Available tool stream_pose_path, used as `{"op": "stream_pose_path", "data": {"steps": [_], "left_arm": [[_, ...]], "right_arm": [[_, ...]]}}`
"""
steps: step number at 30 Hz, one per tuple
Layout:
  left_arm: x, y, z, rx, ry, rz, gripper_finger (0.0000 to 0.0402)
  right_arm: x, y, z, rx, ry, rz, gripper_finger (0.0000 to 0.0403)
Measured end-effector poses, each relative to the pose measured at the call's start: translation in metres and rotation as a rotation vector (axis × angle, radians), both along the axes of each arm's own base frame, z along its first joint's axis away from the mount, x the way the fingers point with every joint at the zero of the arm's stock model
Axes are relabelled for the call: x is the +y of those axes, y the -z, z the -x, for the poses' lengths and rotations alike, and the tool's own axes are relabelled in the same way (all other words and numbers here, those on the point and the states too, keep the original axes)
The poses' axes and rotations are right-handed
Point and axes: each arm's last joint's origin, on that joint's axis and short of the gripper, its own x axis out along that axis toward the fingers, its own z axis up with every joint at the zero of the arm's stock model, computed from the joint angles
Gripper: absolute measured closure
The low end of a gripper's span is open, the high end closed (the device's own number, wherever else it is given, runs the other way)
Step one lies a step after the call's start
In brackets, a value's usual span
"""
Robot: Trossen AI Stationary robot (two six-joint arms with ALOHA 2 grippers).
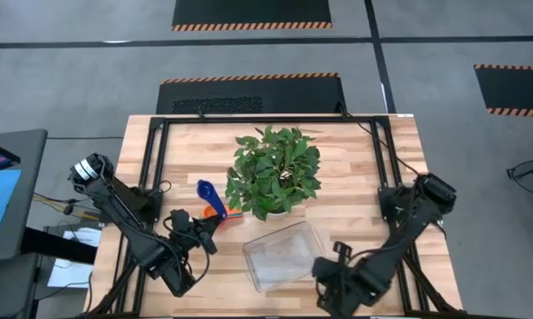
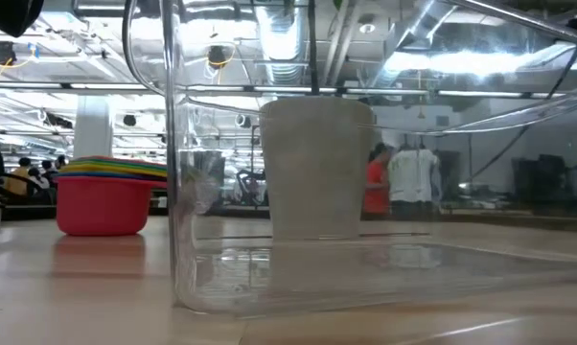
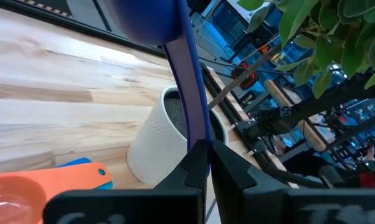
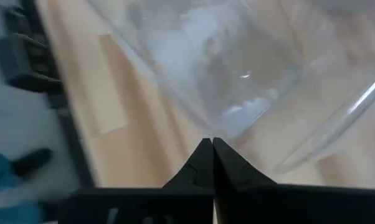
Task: Nest measuring cups in basket
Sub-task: Stack the dark blue measuring cup on the orange measuring cup
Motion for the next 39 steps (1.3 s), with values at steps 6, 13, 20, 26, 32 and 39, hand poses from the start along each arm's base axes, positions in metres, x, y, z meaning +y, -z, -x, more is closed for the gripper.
{"op": "stream_pose_path", "data": {"steps": [6, 13, 20, 26, 32, 39], "left_arm": [[0.002, 0.000, -0.006, -0.028, -0.021, 0.027, 0.0401], [-0.005, 0.003, -0.007, -0.006, 0.004, 0.077, 0.0401], [-0.013, 0.027, 0.001, -0.048, 0.036, 0.198, 0.0401], [-0.017, 0.047, 0.008, -0.069, 0.071, 0.255, 0.0401], [-0.020, 0.067, 0.019, -0.087, 0.110, 0.293, 0.0401], [-0.016, 0.086, 0.021, -0.125, 0.114, 0.380, 0.0401]], "right_arm": [[-0.015, -0.048, 0.039, -0.264, 0.111, 0.100, 0.0383], [-0.045, -0.099, 0.077, -0.478, 0.121, 0.141, 0.0396], [-0.061, -0.122, 0.099, -0.559, 0.097, 0.134, 0.0375], [-0.062, -0.128, 0.112, -0.578, 0.061, 0.120, 0.0382], [-0.059, -0.128, 0.116, -0.587, 0.066, 0.088, 0.0387], [-0.059, -0.128, 0.114, -0.595, 0.093, 0.067, 0.0376]]}}
